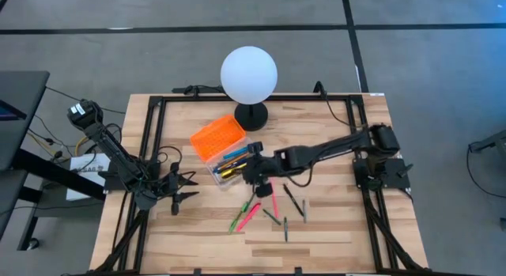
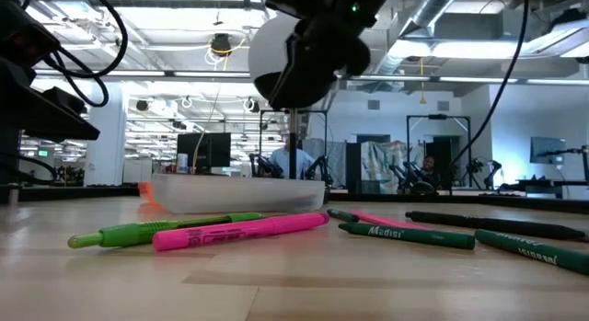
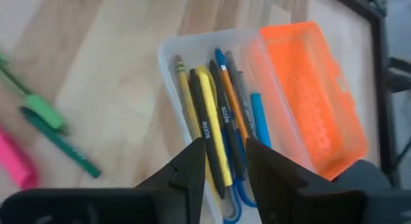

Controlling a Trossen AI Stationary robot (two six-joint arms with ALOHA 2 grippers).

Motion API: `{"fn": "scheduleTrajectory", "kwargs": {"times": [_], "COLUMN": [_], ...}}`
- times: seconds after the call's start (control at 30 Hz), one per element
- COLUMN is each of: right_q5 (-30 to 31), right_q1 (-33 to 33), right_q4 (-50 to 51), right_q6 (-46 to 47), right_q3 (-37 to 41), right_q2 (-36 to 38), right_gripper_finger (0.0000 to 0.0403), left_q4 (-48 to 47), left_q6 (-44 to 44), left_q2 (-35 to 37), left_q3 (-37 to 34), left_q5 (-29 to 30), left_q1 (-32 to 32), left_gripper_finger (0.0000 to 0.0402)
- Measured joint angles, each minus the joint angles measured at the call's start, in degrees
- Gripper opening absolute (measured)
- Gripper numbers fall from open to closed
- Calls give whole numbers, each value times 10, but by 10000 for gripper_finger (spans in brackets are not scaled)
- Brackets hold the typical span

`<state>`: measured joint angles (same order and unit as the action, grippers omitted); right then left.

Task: Pick & place school supplies into a supply box
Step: Put the green pen into the orange supply box

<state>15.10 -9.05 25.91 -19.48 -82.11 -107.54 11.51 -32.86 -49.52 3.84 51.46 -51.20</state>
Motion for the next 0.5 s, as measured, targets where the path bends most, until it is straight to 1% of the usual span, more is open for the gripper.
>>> {"fn": "scheduleTrajectory", "kwargs": {"times": [0.33,0.5], "right_q5": [-145,-158], "right_q1": [14,14], "right_q4": [4,13], "right_q6": [-14,-15], "right_q3": [0,0], "right_q2": [19,19], "right_gripper_finger": [92,84], "left_q4": [0,0], "left_q6": [-23,-32], "left_q2": [0,0], "left_q3": [0,0], "left_q5": [-3,-5], "left_q1": [0,0], "left_gripper_finger": [142,142]}}
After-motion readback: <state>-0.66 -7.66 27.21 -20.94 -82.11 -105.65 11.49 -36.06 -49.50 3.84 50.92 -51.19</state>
